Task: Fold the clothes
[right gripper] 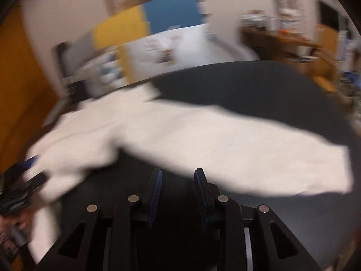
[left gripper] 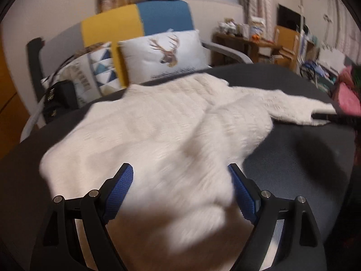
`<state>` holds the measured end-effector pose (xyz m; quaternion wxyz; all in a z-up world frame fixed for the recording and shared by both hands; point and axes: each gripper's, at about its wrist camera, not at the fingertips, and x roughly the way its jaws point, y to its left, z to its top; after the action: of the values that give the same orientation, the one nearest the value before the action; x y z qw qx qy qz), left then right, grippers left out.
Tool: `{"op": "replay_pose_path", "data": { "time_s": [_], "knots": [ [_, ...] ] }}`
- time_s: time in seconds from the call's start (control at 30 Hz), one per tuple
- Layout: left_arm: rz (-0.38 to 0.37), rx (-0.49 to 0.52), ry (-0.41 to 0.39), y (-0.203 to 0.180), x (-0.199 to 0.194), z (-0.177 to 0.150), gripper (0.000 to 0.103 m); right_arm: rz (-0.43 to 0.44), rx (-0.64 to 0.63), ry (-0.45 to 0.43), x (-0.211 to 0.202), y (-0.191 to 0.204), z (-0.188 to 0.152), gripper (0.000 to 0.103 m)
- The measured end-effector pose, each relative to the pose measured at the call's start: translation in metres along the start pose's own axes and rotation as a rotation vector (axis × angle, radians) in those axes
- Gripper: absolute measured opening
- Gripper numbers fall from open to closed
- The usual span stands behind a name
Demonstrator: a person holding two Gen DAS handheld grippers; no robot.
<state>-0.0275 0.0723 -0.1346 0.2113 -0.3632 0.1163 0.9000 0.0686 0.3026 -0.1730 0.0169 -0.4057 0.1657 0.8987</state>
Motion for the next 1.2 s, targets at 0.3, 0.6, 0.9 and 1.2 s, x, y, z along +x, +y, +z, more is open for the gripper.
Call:
{"op": "replay_pose_path", "data": {
  "time_s": [0.3,0.6,0.9,1.2],
  "knots": [
    [0.092,-0.127,-0.009,0.038,-0.052,-0.059,0.087,0.226,-0.081,0.162,0.054,0.087,-0.027,0.03],
    [-0.009,-0.275,0.052,0.059,-0.066,-0.109,0.087,0.37,0.101,0.2,0.089,0.09,-0.016,0.03],
    [-0.182,-0.34,0.103,0.05,-0.06,-0.121,0.087,0.384,0.075,0.169,0.089,0.11,-0.032,0.031],
    [-0.164,-0.36,0.193,0.047,-0.078,-0.134,0.087,0.567,0.1,0.246,0.092,0.122,-0.049,0.031]
  ]
}}
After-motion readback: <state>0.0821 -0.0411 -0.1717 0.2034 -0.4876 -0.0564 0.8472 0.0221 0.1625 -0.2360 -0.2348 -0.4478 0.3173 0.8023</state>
